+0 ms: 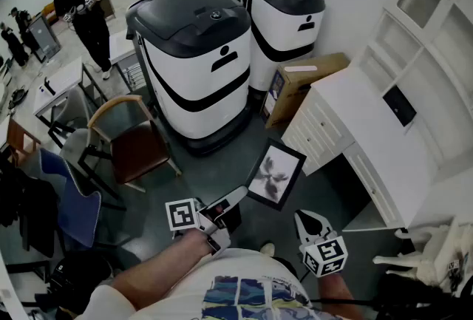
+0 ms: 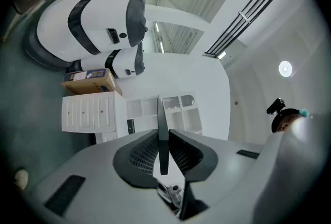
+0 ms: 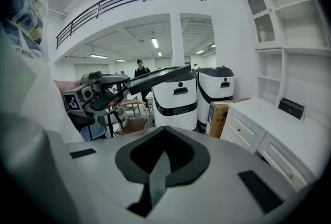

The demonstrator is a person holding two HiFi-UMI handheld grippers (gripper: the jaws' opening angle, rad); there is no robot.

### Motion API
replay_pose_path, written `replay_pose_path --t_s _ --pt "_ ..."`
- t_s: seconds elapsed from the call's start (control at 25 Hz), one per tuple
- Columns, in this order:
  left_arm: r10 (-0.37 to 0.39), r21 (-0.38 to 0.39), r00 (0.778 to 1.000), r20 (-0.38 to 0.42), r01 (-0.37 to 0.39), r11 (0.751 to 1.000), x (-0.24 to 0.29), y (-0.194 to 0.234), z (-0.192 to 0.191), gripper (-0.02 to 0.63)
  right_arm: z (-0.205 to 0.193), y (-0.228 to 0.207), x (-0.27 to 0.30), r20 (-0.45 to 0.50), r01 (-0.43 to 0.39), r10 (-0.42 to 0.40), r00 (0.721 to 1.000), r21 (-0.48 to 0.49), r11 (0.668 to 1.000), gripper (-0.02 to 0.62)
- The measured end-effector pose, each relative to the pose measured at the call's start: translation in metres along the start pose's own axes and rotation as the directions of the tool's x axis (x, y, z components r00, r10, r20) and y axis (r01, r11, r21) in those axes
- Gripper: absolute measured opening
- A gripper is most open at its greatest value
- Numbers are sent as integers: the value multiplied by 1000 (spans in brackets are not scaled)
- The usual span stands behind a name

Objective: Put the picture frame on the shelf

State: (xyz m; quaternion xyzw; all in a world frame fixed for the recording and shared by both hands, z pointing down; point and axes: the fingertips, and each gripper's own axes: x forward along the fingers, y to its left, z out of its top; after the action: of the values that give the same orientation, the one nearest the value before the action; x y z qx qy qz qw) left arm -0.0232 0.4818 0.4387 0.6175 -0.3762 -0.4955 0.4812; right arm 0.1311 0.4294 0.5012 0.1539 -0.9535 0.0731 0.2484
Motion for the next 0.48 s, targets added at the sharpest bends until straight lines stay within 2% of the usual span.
replay_pose_path --t_s 0.24,0.48 --pt "59 63 998 16 -60 996 -36 10 33 71 7 32 29 7 -21 21 1000 15 1000 25" --pt "68 27 996 -56 -67 997 -31 30 34 71 -15 36 15 -52 51 -47 998 76 996 25"
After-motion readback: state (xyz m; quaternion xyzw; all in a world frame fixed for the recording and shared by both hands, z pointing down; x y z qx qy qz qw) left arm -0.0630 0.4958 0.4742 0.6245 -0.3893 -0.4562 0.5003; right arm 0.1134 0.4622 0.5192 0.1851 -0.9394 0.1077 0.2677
